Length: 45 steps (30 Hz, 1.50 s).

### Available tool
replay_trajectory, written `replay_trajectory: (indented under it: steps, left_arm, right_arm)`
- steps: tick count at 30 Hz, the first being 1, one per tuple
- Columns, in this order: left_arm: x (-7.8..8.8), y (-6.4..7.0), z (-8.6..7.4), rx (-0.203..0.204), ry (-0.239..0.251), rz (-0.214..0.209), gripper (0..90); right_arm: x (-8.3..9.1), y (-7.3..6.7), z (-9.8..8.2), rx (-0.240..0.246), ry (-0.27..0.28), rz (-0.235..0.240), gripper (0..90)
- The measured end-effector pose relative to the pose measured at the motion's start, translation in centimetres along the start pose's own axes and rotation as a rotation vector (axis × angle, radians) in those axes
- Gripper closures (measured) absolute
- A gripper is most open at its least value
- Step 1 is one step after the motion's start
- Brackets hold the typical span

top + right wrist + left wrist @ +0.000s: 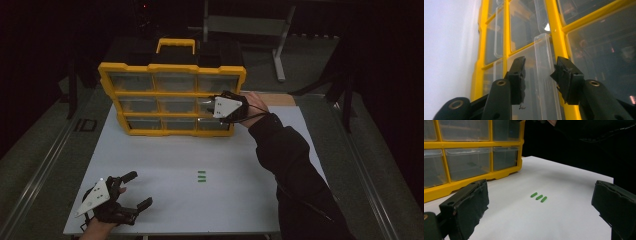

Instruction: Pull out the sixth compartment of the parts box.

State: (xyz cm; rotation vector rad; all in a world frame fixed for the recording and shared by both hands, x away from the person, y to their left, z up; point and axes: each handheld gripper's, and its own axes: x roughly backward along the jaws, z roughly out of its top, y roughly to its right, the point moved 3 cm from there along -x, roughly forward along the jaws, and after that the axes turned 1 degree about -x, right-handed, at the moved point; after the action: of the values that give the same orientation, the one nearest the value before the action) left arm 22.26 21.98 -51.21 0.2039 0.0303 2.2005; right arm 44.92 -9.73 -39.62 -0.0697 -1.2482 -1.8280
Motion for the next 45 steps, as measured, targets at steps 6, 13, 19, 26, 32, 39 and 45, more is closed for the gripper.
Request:
replay_trajectory:
  steps: [6, 13, 19, 26, 32, 39, 45]
  left_arm:
    - [0.0, 0.0, 0.0, 0.0, -0.001, -0.001, 0.9]
    - [0.0, 0.1, 0.0, -0.001, -0.002, -0.002, 0.9]
    - [0.0, 0.1, 0.0, -0.002, -0.004, -0.002, 0.9]
    - [0.0, 0.0, 0.0, 0.001, -0.001, -0.002, 1.7]
    - [0.0, 0.1, 0.0, -0.004, -0.002, -0.003, 1.7]
    - [-0.1, 0.1, 0.0, -0.007, -0.003, -0.005, 1.7]
    - [-0.1, 0.2, 0.0, -0.008, -0.008, -0.002, 1.6]
  right_arm:
    - [-0.4, -0.4, 0.0, 0.037, -0.029, -0.027, 64.9]
    - [-0.5, -0.5, 0.1, 0.109, -0.053, -0.076, 72.9]
    - [-0.5, -0.6, 0.5, 0.143, -0.086, -0.079, 74.4]
    - [-0.5, -0.7, 0.7, 0.119, -0.086, -0.079, 74.7]
    - [-0.1, -0.8, 0.8, 0.113, -0.077, -0.063, 74.8]
    - [0.5, -1.4, 1.2, 0.123, -0.073, -0.044, 74.8]
    - [0.9, -1.8, 1.4, 0.125, -0.072, -0.035, 74.8]
